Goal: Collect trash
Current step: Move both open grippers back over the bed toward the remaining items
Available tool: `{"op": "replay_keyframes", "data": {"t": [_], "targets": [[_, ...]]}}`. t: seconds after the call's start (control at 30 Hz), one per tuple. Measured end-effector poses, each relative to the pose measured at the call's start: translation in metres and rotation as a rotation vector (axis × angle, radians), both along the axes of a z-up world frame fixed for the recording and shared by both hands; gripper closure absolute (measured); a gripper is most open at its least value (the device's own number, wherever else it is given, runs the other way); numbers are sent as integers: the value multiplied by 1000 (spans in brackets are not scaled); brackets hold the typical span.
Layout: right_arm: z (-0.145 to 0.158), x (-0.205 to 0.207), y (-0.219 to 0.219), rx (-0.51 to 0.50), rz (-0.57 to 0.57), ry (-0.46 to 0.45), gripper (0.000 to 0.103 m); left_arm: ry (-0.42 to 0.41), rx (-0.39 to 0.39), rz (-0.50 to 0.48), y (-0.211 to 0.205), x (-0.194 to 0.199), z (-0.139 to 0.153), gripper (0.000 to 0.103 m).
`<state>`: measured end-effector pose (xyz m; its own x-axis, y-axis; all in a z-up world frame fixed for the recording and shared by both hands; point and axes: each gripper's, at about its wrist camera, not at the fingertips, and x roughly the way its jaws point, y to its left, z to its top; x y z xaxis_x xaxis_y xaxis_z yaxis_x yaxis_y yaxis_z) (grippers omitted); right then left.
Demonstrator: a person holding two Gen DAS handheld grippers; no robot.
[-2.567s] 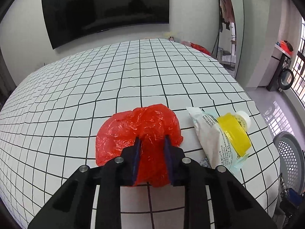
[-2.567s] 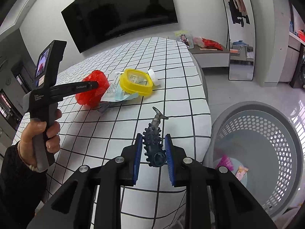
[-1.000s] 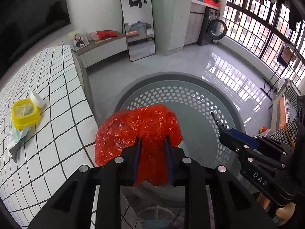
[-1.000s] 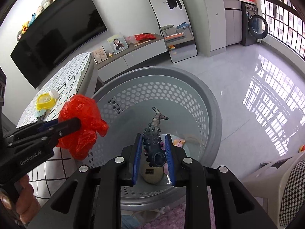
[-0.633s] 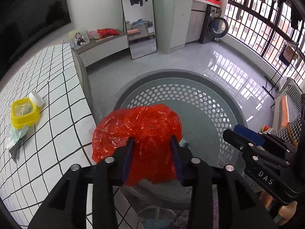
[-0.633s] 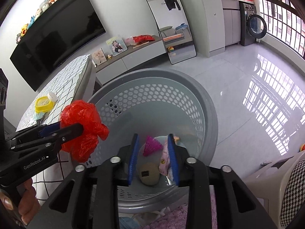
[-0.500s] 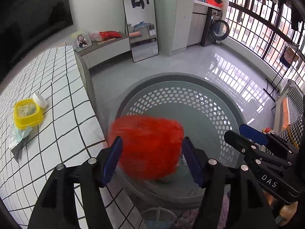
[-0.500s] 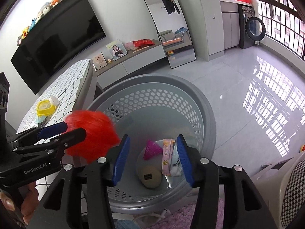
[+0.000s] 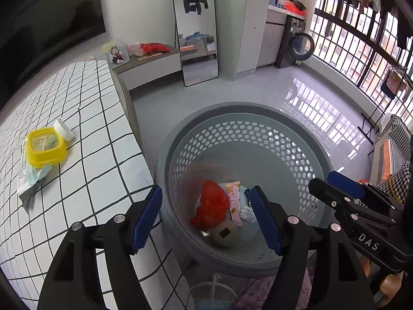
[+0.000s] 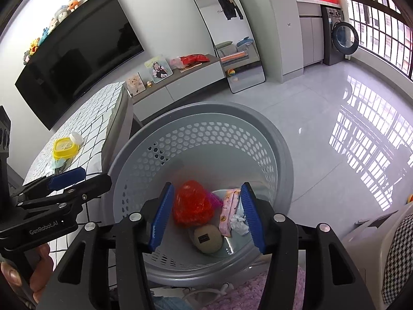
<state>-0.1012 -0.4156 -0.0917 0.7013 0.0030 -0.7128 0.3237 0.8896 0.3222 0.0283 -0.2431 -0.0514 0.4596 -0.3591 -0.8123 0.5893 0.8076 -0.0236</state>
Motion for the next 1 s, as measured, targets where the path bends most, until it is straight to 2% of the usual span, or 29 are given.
{"op": "replay_keyframes", "data": {"t": [0.13, 0.4, 0.47, 1.0], "targets": [[3, -3, 3, -5, -4, -12, 47, -10, -10, 11, 6, -2, 4, 32], [12, -9, 14, -26, -1, -33, 46, -37, -38, 48, 24, -6, 13, 26], [15, -11, 19, -33, -1, -43, 42, -44, -45, 55, 29, -8, 15, 24], [33, -18, 59, -92, 8, -46, 41, -77, -99, 115, 85, -11, 27, 21]]}}
